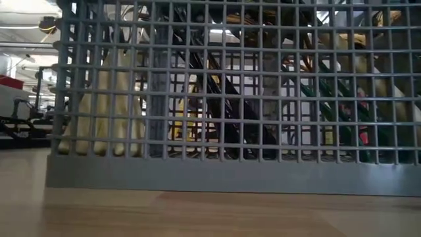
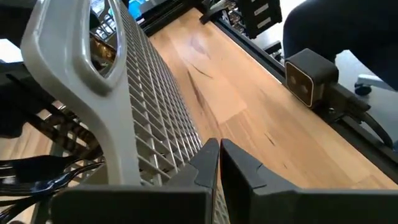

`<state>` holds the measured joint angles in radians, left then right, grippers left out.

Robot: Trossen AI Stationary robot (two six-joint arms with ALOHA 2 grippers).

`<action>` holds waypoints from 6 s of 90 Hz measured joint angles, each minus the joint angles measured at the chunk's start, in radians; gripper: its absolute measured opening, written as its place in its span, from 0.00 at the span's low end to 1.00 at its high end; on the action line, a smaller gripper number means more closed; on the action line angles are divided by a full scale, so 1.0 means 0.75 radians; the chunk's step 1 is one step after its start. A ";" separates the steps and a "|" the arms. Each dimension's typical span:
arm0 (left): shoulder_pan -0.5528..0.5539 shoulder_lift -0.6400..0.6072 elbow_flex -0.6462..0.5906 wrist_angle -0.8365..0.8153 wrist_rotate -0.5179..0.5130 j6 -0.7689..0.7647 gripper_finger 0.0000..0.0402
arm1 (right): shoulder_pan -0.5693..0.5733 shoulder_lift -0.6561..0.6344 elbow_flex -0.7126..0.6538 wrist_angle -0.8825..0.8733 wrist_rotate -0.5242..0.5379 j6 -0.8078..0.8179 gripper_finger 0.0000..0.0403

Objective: Sort silverware
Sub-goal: Put the left yellow knife into the gray cutlery rack, then put the top yellow knife into the gray cutlery rack

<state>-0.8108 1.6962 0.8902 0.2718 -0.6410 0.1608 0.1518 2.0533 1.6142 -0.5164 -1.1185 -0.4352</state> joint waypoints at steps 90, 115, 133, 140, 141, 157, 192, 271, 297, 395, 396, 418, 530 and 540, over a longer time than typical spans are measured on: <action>-0.001 -0.001 -0.001 -0.012 -0.013 0.001 0.00 | 0.005 -0.001 0.002 0.025 -0.116 0.139 0.00; -0.014 -0.002 -0.002 -0.012 -0.043 0.002 0.00 | -0.001 -0.002 0.097 -0.078 -0.150 0.165 0.00; -0.026 -0.002 -0.002 -0.012 -0.063 -0.004 0.00 | -0.013 -0.004 0.231 -0.257 -0.148 0.118 0.00; -0.027 -0.002 -0.002 -0.012 -0.072 -0.004 0.00 | -0.025 -0.004 0.275 -0.314 -0.140 0.099 0.00; -0.027 -0.002 -0.002 -0.012 -0.072 -0.004 0.00 | -0.027 -0.004 0.282 -0.323 -0.139 0.097 0.00; -0.027 -0.002 -0.002 -0.010 -0.072 -0.002 0.00 | -0.071 -0.004 0.422 -0.460 -0.105 0.056 0.00; -0.040 -0.002 0.019 -0.008 -0.109 0.005 0.00 | -0.231 -0.004 0.842 -0.568 -0.095 0.159 0.00; -0.273 -0.006 0.025 -0.144 -0.542 -0.140 0.00 | -0.127 0.027 0.841 0.096 0.292 0.293 0.00; -0.319 -0.006 0.025 -0.213 -0.594 -0.225 0.00 | -0.130 0.026 0.631 0.169 0.321 0.296 0.00; -0.179 -0.147 0.023 -1.237 -0.741 -1.247 0.00 | -0.473 -0.363 0.518 -0.725 0.571 -0.069 0.34; -0.165 -0.150 0.023 -1.248 -0.738 -1.251 0.00 | -0.480 -0.368 0.518 -0.737 0.574 -0.077 0.34; 0.085 -0.281 -0.057 -1.295 -0.793 -1.191 0.00 | -0.650 -0.405 0.517 -0.989 0.511 -0.206 0.33; 1.891 0.070 0.061 0.088 0.947 -0.135 0.11 | -1.199 -0.599 0.033 -0.948 0.503 -0.389 0.16; 1.863 0.118 0.129 0.073 0.919 -0.219 0.21 | -1.200 -0.599 0.033 -0.946 0.566 -0.358 0.14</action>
<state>0.5867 1.7847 0.9872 0.3263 0.0485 -0.0038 -0.7479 1.6043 1.6390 -1.2263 -0.6941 -0.7040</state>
